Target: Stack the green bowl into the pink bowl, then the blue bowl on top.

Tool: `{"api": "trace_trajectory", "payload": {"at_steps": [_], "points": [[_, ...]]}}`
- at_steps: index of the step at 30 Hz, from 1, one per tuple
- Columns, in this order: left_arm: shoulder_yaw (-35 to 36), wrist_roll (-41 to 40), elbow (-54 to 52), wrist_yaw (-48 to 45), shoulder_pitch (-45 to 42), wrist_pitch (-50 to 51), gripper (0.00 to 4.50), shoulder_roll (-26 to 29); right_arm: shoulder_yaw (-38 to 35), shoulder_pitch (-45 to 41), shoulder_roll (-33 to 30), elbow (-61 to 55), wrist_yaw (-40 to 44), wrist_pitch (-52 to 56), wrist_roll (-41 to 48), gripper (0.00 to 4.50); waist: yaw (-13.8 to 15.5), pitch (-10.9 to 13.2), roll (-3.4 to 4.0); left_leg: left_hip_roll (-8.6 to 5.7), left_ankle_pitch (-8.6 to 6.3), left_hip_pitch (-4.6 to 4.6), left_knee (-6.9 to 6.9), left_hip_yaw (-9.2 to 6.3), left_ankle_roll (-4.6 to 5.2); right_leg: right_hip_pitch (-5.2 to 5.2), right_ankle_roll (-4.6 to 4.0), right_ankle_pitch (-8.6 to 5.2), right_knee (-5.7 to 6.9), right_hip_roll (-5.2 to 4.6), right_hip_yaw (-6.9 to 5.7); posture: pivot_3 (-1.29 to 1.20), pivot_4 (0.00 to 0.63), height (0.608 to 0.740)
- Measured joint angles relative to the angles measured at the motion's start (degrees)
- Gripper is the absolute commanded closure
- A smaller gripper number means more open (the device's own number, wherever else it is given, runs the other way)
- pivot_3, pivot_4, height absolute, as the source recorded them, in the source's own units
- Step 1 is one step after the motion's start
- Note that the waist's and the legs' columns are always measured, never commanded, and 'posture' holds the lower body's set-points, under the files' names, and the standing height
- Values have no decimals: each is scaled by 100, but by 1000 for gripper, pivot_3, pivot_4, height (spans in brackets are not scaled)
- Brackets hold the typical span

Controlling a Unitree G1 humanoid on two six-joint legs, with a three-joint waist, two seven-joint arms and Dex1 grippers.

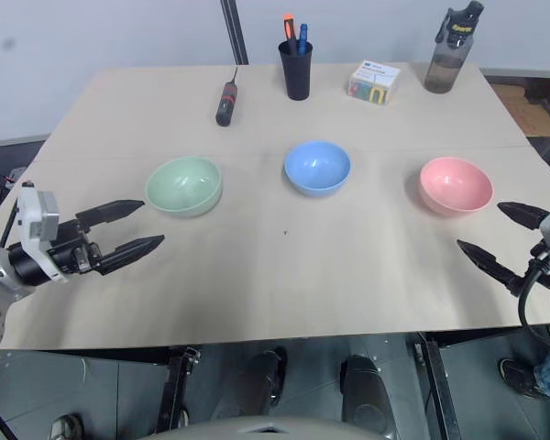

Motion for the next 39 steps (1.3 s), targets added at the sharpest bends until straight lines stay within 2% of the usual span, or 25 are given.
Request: {"api": "trace_trajectory", "payload": {"at_steps": [7, 12, 17, 21, 26, 27, 29, 30, 31, 33, 34, 35, 37, 39], "points": [[-18, -13, -101, 30, -35, 27, 19, -43, 397, -587, -2, 5, -238, 54, -58, 0, -7, 1, 1, 2, 0, 2, 0, 2, 0, 0, -1, 0, 0, -1, -1, 0, 150, 740], [-90, -121, -355, 27, -108, 93, 19, -109, 786, -880, -167, 11, -586, 508, -189, 0, 9, 1, 0, -3, 0, -5, 0, -1, 0, 0, -18, 11, -7, -3, -4, 0, 150, 740], [-543, -671, -977, 36, -622, 487, 19, -328, 2185, -2084, -282, 522, -1163, 960, -867, 0, -18, 3, 0, -5, 2, 0, 5, 5, 1, 1, -11, 9, -6, 0, -5, 0, 150, 740], [-691, -1171, -1205, -24, -750, 873, 19, -362, 3304, -3084, -92, 1619, -1463, 1017, -1622, 0, -32, 5, 3, -10, 1, -1, -1, 6, 1, -3, -34, 24, -6, 5, -7, 0, 150, 740], [-813, -1122, -1397, 302, -929, 864, 19, -522, 3980, -3697, 249, 2661, -1558, 792, -2174, 0, -21, 11, 5, -16, 1, -9, -3, 4, 1, -9, -14, 36, -8, 4, -9, 0, 150, 740], [-829, -1089, -1445, 385, -935, 859, 0, -527, 4061, -3791, 269, 2833, -1547, 737, -2253, 517, -21, 11, 5, -18, 1, -9, -3, 4, 1, -9, -12, 37, -8, 3, -8, 0, 150, 740], [-868, -1006, -1502, 505, -944, 855, 0, -552, 4113, -3948, 293, 3115, -1500, 659, -2353, 1085, -27, 11, 5, -18, 1, -9, -2, 4, 1, -9, -11, 38, -7, 4, -8, 0, 150, 740], [-872, -983, -1548, 555, -939, 853, 0, -573, 4139, -4049, 310, 3250, -1470, 635, -2394, 1640, -30, 11, 5, -18, 2, -8, -1, 4, 2, -9, -11, 38, -7, 4, -8, 0, 150, 740], [-885, -965, -1622, 611, -933, 850, 0, -592, 4147, -4135, 343, 3374, -1446, 593, -2440, 1946, -32, 11, 5, -18, 2, -8, -1, 4, 2, -8, -11, 38, -7, 5, -8, 0, 150, 740], [-896, -936, -1779, 706, -914, 850, 0, -596, 4184, -4220, 369, 3464, -1377, 497, -2513, 2899, -40, 11, 5, -17, 2, -5, -1, 4, 2, -9, -11, 38, -5, 5, -8, 0, 150, 740], [-896, -915, -1818, 727, -913, 850, 0, -599, 4197, -4235, 376, 3473, -1355, 483, -2520, 3114, -41, 11, 5, -16, 2, -5, -1, 3, 1, -8, -11, 38, -5, 6, -8, 0, 150, 740], [-895, -907, -1866, 776, -898, 850, 0, -604, 4206, -4247, 390, 3476, -1310, 451, -2531, 3685, -41, 11, 5, -16, 2, -5, -1, 3, 2, -9, -11, 38, -5, 7, -8, 0, 150, 740], [-897, -896, -1916, 879, -838, 854, 0, -633, 4207, -4248, 418, 3471, -1225, 435, -2536, 4445, -40, 11, 5, -17, 2, -5, -1, 4, 2, -8, -11, 39, -4, 7, -8, 0, 150, 740], [-903, -852, -1934, 981, -785, 857, 0, -644, 4216, -4248, 440, 3440, -1173, 439, -2535, 4445, -39, 11, 5, -17, 2, -4, -1, 3, 2, -8, -10, 39, -4, 7, -8, 0, 150, 740]]}}
